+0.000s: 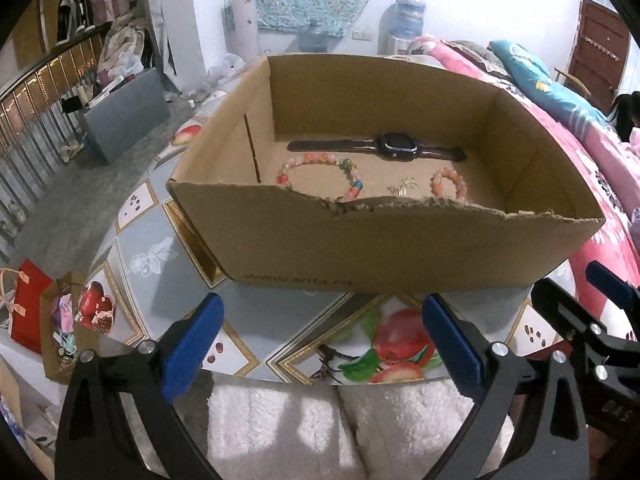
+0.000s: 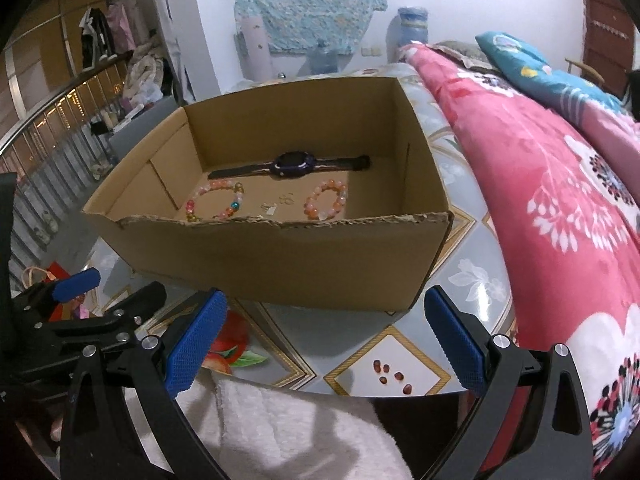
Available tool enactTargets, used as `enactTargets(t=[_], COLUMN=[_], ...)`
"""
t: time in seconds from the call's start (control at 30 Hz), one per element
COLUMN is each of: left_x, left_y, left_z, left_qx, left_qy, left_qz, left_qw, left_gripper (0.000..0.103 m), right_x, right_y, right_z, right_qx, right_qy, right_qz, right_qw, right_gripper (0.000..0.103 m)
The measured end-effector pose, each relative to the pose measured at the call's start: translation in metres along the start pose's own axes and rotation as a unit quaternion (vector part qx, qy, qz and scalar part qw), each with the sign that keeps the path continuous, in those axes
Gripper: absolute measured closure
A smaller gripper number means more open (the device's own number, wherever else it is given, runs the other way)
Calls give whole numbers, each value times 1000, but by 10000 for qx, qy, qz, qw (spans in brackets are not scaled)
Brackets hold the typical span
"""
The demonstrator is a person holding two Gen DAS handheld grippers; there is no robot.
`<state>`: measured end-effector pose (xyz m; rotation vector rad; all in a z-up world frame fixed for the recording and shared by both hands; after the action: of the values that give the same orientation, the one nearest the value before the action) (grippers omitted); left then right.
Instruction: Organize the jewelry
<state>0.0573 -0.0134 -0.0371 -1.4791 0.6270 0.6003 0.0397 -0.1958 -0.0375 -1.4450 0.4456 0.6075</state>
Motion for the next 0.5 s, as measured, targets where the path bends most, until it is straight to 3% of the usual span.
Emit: enactTargets(t=[0.5], left_x=[0], left_y=[1], left_z=[-8], left_qx=[25], left_qy=[-11], left_qz=[-4], left_qw=[10000], left_gripper=[6], right_x=[1], right_y=[2], right_z=[-7], right_qx=[57], right_qy=[97], right_qz=[32], right_qw=[9999], right_gripper=[8])
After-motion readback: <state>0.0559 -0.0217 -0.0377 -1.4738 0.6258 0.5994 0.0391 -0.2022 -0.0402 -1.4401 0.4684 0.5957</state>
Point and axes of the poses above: each gripper's, at about its wrist camera, not at the fingertips, and x roughly the way its jaws point, z to its left, y to its underside, the point moved 10 cm from there along x, roughly the way its jaws point, and after that the axes turned 9 degrees about -z, right-handed, at the moved point
